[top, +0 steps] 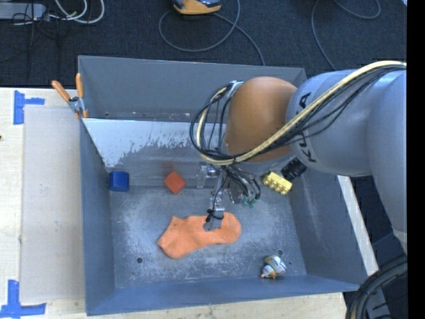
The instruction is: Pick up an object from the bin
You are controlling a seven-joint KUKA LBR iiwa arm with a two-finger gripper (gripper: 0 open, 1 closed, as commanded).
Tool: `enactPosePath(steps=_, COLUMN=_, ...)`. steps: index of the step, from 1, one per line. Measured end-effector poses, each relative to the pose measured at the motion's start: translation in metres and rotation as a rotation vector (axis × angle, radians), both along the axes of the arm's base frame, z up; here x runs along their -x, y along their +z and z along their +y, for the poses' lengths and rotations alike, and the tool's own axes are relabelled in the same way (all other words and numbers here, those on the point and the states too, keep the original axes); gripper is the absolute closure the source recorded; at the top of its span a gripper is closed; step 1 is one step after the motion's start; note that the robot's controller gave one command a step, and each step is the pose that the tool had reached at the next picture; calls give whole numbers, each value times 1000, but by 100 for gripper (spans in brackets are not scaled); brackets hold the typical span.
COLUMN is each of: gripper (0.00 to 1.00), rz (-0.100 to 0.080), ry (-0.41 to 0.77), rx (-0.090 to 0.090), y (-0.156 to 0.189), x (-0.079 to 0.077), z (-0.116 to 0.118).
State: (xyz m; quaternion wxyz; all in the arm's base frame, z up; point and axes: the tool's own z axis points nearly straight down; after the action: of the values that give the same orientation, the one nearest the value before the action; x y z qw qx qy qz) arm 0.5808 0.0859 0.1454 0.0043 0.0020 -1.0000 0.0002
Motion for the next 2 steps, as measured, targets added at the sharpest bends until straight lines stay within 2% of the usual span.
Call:
enactPosePath(steps=1, gripper=0, rz=-7, ry=-2, rx=-1, y=4, x=-2, z=0)
enactPosePath(steps=2, gripper=0, rz=-8, ry=-55, rx=-1, y=-40, x=39, z=-13)
